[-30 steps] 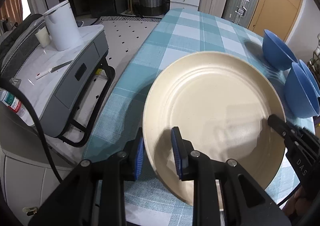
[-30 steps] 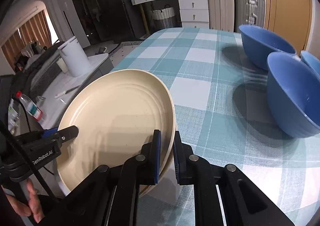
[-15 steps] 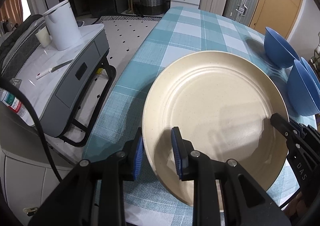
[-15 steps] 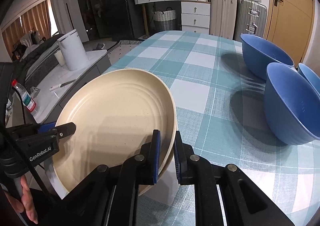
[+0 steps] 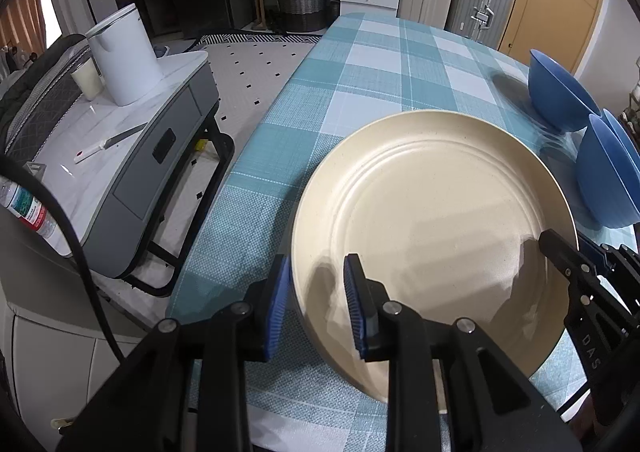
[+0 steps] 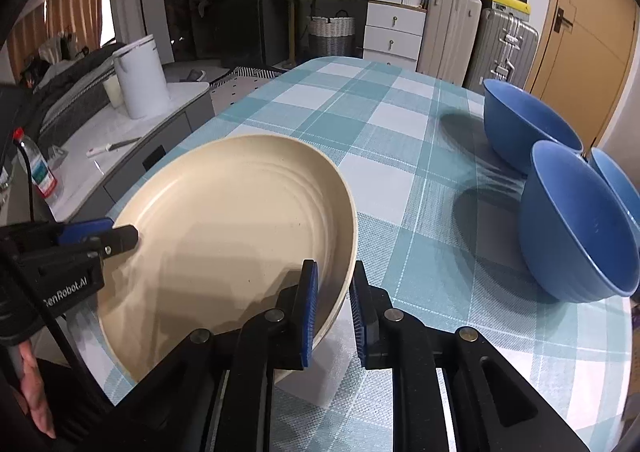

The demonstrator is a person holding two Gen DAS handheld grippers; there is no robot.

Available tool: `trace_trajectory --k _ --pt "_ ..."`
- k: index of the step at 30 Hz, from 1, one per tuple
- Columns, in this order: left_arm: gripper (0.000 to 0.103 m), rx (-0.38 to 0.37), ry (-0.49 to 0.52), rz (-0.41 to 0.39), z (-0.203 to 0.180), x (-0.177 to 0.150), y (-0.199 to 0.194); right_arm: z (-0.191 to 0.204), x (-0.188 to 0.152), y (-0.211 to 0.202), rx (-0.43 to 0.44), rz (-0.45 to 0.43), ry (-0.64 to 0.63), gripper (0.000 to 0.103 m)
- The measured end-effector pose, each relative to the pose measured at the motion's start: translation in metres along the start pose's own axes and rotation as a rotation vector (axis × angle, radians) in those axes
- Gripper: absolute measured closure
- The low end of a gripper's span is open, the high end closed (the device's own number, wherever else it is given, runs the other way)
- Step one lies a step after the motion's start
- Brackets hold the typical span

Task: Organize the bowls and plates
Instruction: 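Lower the cream plate with both grippers onto the plate stack, then open both grippers and withdraw them from the plate stack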

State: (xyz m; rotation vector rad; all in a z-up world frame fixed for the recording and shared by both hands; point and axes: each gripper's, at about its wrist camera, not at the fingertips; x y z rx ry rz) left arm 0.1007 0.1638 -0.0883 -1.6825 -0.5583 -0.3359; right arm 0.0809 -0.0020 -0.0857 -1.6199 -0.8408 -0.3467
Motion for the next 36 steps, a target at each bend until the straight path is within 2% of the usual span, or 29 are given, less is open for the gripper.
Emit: trace_trajectory --k 11,20,24,33,35,36 --pt "0.077 0.001 -0.001 -0.001 -0.001 0.001 0.001 0.006 -0.005 0.005 -0.008 0.022 -0.037 0.083" --pt "0.073 -0.004 -0.01 -0.013 -0.002 0.001 -0.001 -0.004 -0.004 0.004 0.053 0.032 0.011 0.08" --pt "0.073 0.012 0.009 -0.026 -0.004 0.0 -0.004 -0.005 -0.004 0.0 0.065 0.012 0.017 0.072" --pt "0.07 0.005 -0.014 0.0 0.0 0.001 0.001 -0.005 -0.005 0.005 0.107 0.053 0.055 0.072" --pt "0.061 -0.011 -0.029 -0.006 0.002 0.001 0.0 -0.008 -0.005 0.005 0.116 0.051 0.068 0.072" --pt "0.048 -0.001 -0.036 -0.011 0.003 0.001 0.0 -0.009 -0.005 0.004 0.122 0.051 0.075 0.072"
Point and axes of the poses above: each gripper's, at about its wrist camera, not at the fingertips, and y roughly the way its jaws point, z to its left, x to its top, and after that the axes turned 12 degrees about -x, right-handed
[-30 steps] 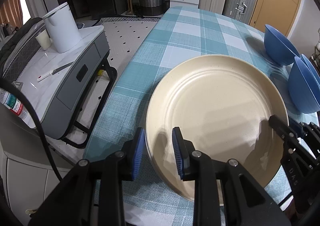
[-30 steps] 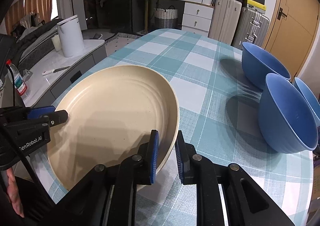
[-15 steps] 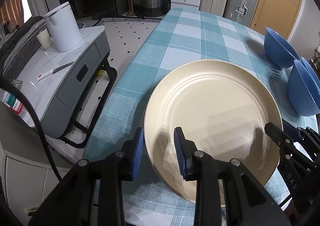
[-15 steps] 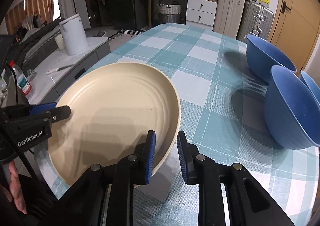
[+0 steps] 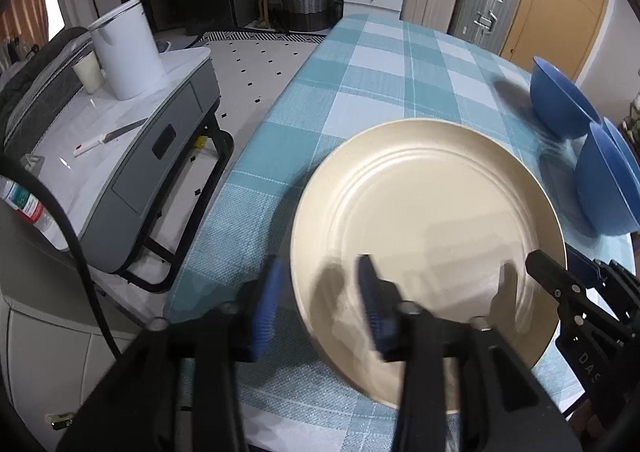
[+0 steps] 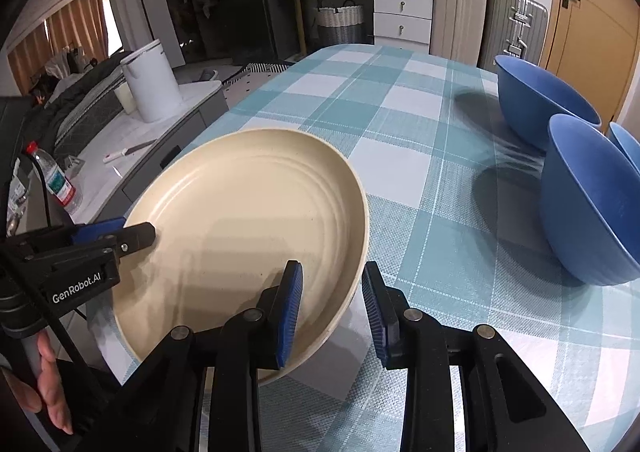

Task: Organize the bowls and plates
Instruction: 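Open both grippers and withdraw them from the plate stack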

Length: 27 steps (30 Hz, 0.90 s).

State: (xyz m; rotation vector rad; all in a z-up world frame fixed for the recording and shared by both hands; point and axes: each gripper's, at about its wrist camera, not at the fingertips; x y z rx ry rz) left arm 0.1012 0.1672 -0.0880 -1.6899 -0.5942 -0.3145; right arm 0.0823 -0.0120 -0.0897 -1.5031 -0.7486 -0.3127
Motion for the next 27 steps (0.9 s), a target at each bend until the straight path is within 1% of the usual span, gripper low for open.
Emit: trace_trajectory --k 2,3,5,6,7,11,12,13,14,15,16,18,20,23,27 --pt "0.047 0.021 -0.008 -0.007 0.002 0.0 -0.001 -0.002 0.0 -0.001 -0.002 -0.001 0.008 0.072" --pt "0.047 0.017 -0.014 -0.005 0.003 0.0 -0.001 -0.002 0.0 -0.001 -0.001 0.0 0.013 0.07" --pt "0.047 0.025 -0.027 0.007 0.005 -0.001 0.0 -0.004 0.0 -0.003 -0.004 -0.006 0.024 0.066" --pt "0.047 0.032 -0.032 0.011 0.005 -0.001 0.001 -0.005 0.0 -0.005 -0.007 -0.008 0.034 0.056" --pt "0.047 0.035 -0.038 0.014 0.007 -0.001 0.001 -0.007 0.001 -0.006 -0.011 -0.014 0.043 0.049" --pt "0.044 0.011 -0.069 -0.025 0.011 0.0 -0.007 -0.01 0.002 -0.019 -0.009 -0.067 0.06 0.047" --pt "0.037 0.007 -0.073 -0.037 0.011 0.0 -0.01 -0.011 0.003 -0.021 -0.01 -0.077 0.064 0.045" --pt "0.025 0.004 -0.073 -0.052 0.011 0.0 -0.013 -0.012 0.003 -0.025 -0.012 -0.09 0.068 0.039" --pt "0.021 0.007 -0.067 -0.077 0.01 0.0 -0.018 -0.013 0.004 -0.027 -0.014 -0.1 0.071 0.035" --pt "0.021 0.008 -0.056 -0.113 0.007 -0.001 -0.025 -0.015 0.004 -0.031 -0.017 -0.118 0.074 0.029" --pt "0.021 0.005 -0.046 -0.137 0.005 0.0 -0.029 -0.015 0.004 -0.034 -0.017 -0.129 0.075 0.027" --pt "0.02 0.004 -0.013 -0.185 -0.002 -0.001 -0.039 -0.019 0.004 -0.041 -0.017 -0.155 0.073 0.026" --pt "0.02 -0.008 0.016 -0.205 -0.009 -0.002 -0.044 -0.023 0.003 -0.048 -0.025 -0.177 0.069 0.023" --pt "0.02 -0.024 0.061 -0.24 -0.021 -0.002 -0.05 -0.033 0.001 -0.057 -0.039 -0.217 0.057 0.021" --pt "0.02 -0.075 0.117 -0.286 -0.038 -0.004 -0.059 -0.051 -0.004 -0.068 -0.097 -0.263 0.045 0.017"
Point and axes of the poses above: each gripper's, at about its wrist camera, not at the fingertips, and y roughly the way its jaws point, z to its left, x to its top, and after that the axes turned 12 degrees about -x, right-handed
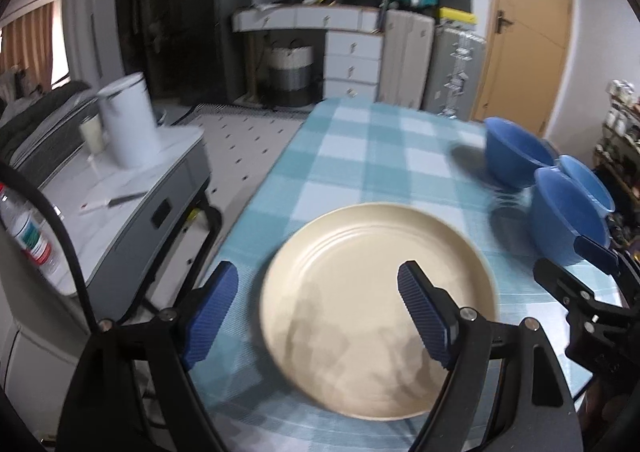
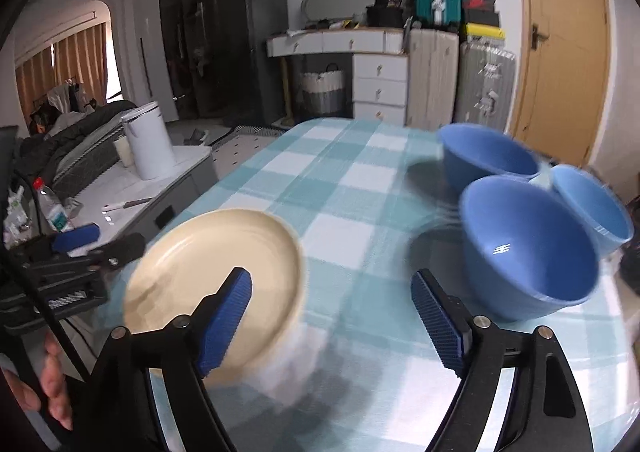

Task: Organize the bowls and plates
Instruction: 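Open both grippers and withdraw them from the plate stack, then move the right gripper toward the nearest blue bowl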

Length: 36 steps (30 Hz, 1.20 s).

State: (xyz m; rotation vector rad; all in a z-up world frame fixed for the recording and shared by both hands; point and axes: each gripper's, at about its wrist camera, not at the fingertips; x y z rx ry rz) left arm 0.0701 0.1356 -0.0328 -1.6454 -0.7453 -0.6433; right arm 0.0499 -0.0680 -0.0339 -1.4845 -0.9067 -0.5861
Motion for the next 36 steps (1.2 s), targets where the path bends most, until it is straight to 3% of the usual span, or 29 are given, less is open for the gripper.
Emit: trace_trajectory --k 2,4,9,13,19,22,31,36 --pt "0.019 -0.02 0.017 -0.019 -0.009 0.001 -0.003 -0.015 -0.002 -0.006 -0.018 -0.015 0.011 0.015" --pt "0.003 -0.041 0.029 -0.037 -0.019 0.002 -0.006 -0.03 -0.003 -0.013 -0.03 -0.035 0.032 0.012" --pt "0.0 -0.054 0.052 -0.118 -0.048 0.004 -0.017 -0.061 -0.006 -0.034 -0.061 -0.097 0.073 0.01" --pt "0.0 -0.089 0.057 -0.129 -0.068 0.004 -0.017 -0.087 -0.008 -0.053 -0.105 -0.156 0.131 0.004" --pt "0.0 -0.157 0.021 -0.241 -0.095 0.019 -0.03 -0.12 -0.007 -0.085 -0.085 -0.256 0.236 0.003" --pt "0.0 -0.166 0.037 -0.248 -0.115 0.028 -0.027 -0.132 -0.009 -0.104 -0.113 -0.321 0.255 0.002" --pt "0.0 -0.226 0.095 -0.254 -0.191 0.046 -0.002 -0.163 -0.013 -0.133 -0.195 -0.393 0.267 0.002" --pt "0.0 -0.237 0.101 -0.238 -0.21 0.044 0.026 -0.198 -0.017 -0.135 -0.152 -0.371 0.374 0.001"
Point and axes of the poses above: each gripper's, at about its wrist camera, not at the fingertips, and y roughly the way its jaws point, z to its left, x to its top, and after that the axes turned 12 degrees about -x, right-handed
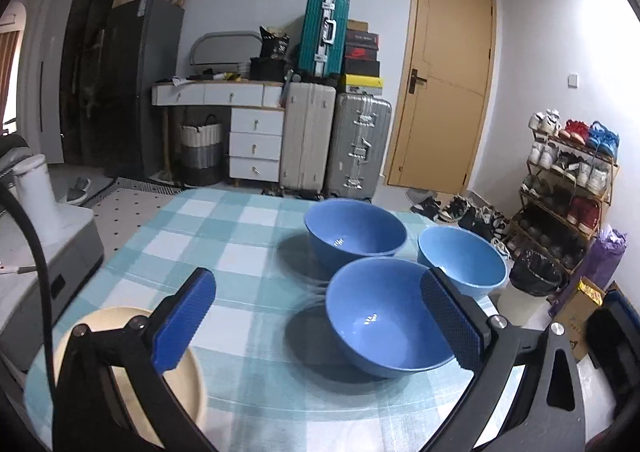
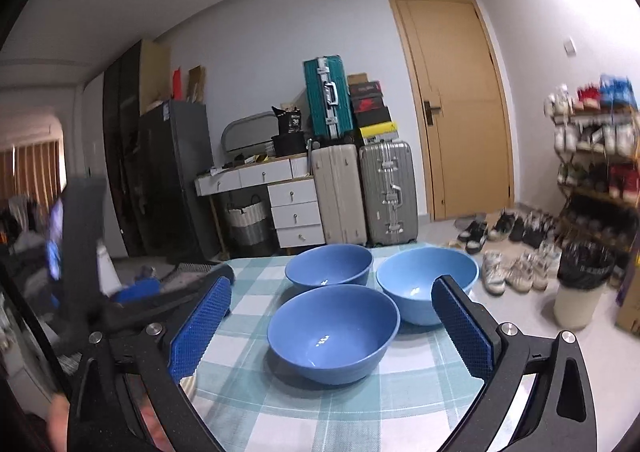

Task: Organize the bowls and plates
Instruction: 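Move the right gripper toward the nearest blue bowl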

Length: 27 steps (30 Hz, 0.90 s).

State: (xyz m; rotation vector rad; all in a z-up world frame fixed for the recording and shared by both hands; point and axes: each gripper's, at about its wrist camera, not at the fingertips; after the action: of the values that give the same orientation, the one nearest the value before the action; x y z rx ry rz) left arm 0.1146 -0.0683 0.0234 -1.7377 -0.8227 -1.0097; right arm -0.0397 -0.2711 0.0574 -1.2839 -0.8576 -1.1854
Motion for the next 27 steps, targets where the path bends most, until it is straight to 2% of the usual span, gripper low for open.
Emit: trace_trajectory --k 3,6,10,13,18,22,24,27 --pt "0.0 -0.013 -0.003 0.067 -0.001 -0.001 0.02 -0.017 0.003 0.005 -0.011 0.028 0.062 0.001" --pt "0.0 -0.011 -0.012 0.069 -0.002 0.0 0.028 -0.026 0.007 0.009 -0.017 0.024 0.109 0.001" --pt "0.0 -0.038 -0.054 0.069 -0.005 0.001 0.032 -0.028 0.005 0.008 -0.054 -0.002 0.104 0.001" --pt "0.0 -0.034 -0.003 0.084 -0.015 -0.002 0.031 -0.027 0.002 0.011 -0.075 0.002 0.086 0.001" --pt "0.0 -0.007 0.065 0.101 -0.017 -0.009 0.024 -0.029 -0.001 0.022 -0.073 0.052 0.149 0.001" --pt "0.0 0.008 -0.019 0.127 0.005 -0.009 0.027 -0.026 -0.006 0.035 -0.137 0.073 0.144 0.001" --pt "0.0 -0.003 -0.065 0.171 0.014 -0.01 0.036 -0.028 -0.009 0.046 -0.165 0.106 0.137 0.001" --pt "0.0 -0.02 -0.134 0.265 0.024 -0.015 0.057 -0.031 -0.015 0.064 -0.165 0.162 0.133 0.001"
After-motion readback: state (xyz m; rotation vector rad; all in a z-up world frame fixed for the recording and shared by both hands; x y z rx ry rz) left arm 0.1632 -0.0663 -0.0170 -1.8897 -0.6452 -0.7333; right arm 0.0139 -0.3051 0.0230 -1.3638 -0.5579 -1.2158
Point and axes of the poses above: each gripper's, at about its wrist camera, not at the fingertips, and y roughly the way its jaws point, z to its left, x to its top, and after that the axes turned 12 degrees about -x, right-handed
